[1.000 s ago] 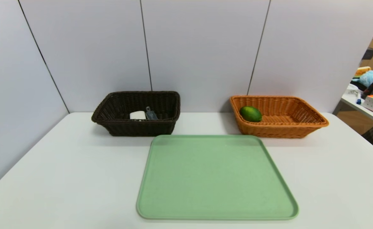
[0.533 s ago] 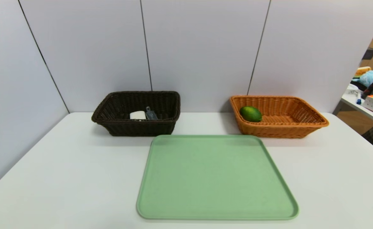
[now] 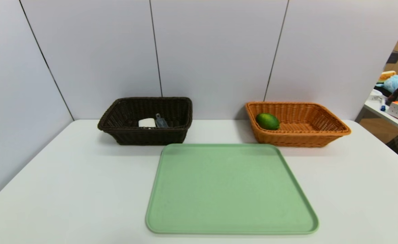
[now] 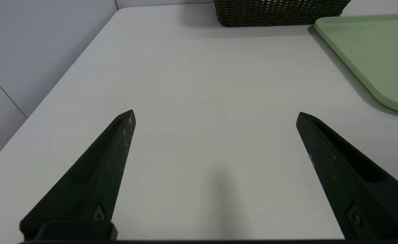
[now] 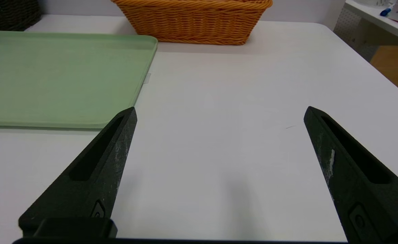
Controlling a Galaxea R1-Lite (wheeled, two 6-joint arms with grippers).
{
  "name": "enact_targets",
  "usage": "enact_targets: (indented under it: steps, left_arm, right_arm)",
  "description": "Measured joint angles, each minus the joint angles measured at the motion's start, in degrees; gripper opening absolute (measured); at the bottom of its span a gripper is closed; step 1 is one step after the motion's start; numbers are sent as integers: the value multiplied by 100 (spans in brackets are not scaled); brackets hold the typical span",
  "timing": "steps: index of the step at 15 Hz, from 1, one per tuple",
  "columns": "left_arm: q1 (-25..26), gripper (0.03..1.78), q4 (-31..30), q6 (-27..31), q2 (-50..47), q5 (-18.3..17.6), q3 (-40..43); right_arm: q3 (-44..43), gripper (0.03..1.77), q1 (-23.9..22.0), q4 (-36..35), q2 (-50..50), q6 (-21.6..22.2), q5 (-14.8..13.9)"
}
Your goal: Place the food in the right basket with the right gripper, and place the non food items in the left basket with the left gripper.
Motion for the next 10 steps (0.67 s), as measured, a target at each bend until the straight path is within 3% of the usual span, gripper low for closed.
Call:
enact_targets:
  steps: [10]
  left_arm:
    - [0, 169, 0, -2, 0, 2, 0]
  right_arm:
    - [2, 170, 0, -7, 0, 140, -37]
